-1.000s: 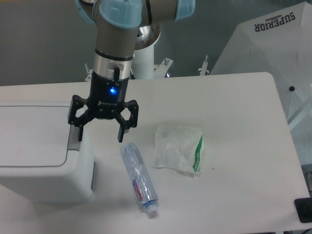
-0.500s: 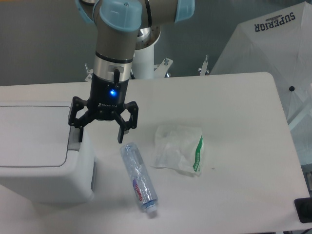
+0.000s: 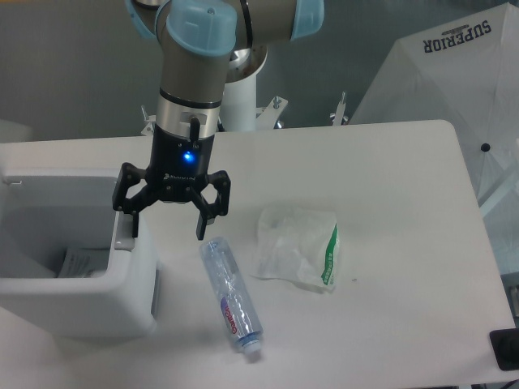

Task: Open the trash can
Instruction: 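Push the lid edge with the gripper to swing the lid open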

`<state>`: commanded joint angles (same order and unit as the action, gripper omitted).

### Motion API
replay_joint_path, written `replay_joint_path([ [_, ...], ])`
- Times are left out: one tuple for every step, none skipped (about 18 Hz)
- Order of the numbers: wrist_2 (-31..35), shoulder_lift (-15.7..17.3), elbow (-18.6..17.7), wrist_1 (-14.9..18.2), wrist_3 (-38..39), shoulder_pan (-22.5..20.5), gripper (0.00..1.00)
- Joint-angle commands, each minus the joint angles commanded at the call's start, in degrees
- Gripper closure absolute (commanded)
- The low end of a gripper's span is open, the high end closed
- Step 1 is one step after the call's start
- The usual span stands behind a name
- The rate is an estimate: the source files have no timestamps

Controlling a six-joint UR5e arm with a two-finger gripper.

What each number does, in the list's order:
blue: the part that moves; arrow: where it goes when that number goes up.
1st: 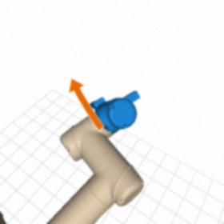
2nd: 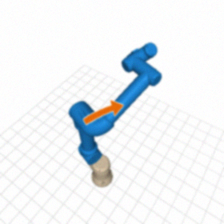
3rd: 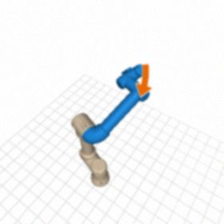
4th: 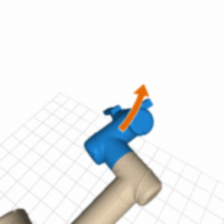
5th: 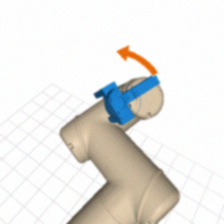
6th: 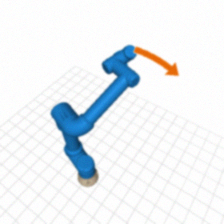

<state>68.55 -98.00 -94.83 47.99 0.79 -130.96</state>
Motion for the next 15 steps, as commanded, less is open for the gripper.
replay_joint_path([
  [0.0, 0.2, 0.2, 0.0, -0.1, 0.0, 0.0],
  [0.0, 0.3, 1.0, -0.1, -0.2, -0.1, 0.0],
  [0.0, 0.6, 2.8, -0.1, -0.8, -0.1, 0.0],
  [0.0, 0.6, 4.9, -0.3, -1.5, -0.5, 0.0],
  [0.1, 0.4, 6.2, -0.4, -1.2, -1.0, 0.0],
  [0.3, 0.5, 7.0, -0.4, -1.1, -2.3, 0.0],
  [1.3, 0.4, 7.5, -0.4, -1.0, -3.2, 0.0],
  [3.2, 0.4, 7.7, -0.4, -1.1, -3.4, 0.0],
  [5.9, 0.4, 7.7, -0.4, -1.4, -3.6, 0.0],
  [8.2, 0.3, 7.8, -0.4, -1.7, -4.0, 0.0],
  [10.1, 0.1, 7.8, -0.4, -1.8, -4.3, 0.0],
  [11.7, 0.0, 7.8, -0.4, -2.4, -4.4, 0.0],
  [12.8, -0.2, 7.8, -0.4, -3.4, -4.5, 0.0],
  [14.0, -0.5, 7.8, -0.4, -4.9, -4.5, 0.0],
  [14.7, -0.9, 7.7, -0.4, -6.5, -4.7, 0.0],
])
